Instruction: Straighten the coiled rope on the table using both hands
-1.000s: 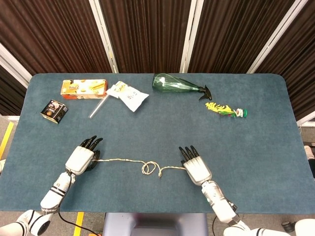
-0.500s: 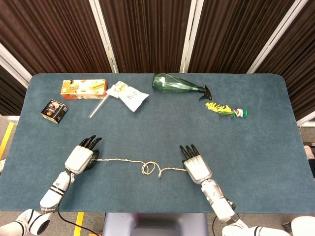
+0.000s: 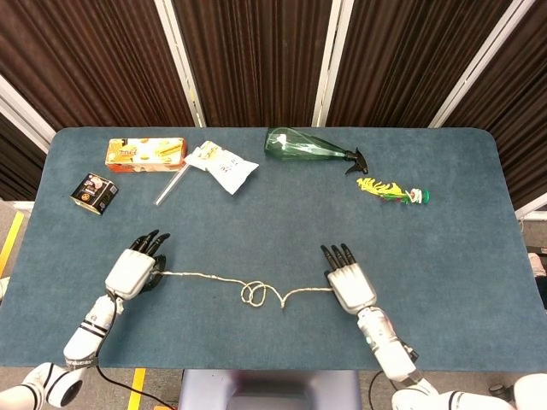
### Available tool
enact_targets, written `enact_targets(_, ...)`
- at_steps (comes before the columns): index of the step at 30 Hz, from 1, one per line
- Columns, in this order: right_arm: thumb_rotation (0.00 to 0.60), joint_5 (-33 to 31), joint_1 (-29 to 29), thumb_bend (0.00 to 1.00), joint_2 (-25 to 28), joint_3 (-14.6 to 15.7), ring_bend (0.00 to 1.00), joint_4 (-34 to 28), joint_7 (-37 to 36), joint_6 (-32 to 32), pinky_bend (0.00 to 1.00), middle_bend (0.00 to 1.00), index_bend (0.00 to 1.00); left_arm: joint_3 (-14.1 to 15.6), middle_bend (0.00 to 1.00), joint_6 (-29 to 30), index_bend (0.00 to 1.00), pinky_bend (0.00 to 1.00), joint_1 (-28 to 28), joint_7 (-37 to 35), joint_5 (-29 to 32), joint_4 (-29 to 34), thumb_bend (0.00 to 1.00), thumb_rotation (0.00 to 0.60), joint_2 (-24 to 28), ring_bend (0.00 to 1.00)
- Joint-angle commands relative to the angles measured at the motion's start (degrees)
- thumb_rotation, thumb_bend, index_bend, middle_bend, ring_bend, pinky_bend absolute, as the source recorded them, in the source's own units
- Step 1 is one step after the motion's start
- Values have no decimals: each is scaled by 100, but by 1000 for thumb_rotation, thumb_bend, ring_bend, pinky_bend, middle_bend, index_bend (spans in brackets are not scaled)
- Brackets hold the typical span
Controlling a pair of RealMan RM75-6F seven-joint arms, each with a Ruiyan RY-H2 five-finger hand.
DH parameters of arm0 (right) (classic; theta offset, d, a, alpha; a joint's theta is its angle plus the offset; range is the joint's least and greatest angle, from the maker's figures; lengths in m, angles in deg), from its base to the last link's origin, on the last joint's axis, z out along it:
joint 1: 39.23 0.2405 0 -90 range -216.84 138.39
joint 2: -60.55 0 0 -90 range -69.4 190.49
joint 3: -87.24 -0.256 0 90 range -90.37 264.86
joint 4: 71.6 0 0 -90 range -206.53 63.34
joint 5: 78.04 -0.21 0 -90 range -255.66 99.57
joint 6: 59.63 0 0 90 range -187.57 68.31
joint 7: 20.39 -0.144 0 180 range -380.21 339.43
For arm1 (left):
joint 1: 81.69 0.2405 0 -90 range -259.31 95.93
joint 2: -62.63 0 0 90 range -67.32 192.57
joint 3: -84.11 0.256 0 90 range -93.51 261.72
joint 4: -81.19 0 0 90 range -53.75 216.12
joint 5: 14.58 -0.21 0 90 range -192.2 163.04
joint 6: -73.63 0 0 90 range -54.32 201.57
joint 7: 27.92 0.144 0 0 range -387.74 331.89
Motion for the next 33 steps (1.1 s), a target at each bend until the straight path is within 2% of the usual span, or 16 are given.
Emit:
enact_targets(1,600,48,-78,588,311,-44,0,-181,-179,-198,0,120,762,-39,92,31,600,188,10,22,33,10,424,600,72,6)
enact_targets(9,600,105,-361,588,1162,-133,0,-525,-818,-655,0,120,762,-186,97,82,601,188,63,-30,218,-106,423,600,246,9)
enact_targets(16,600,-98,-636,589,1669,-199,0,-345,-1643,-795,0,120,762,-185,98,-31,600,188,137,-362,343,-466,423,600,326,13)
enact_targets(25,600,-306,-960,588,1727,-89,0,331,-2457,-784,0,120,762,-232,110,-165,601,190,138,-388,460,-935,431,600,190,25)
enact_targets(33,600,-359,-989,588,1593,-55,0,843,-2579,-653,0,120,762,-250,114,-397,601,191,101,-567,550,-1356,431,600,-9,27)
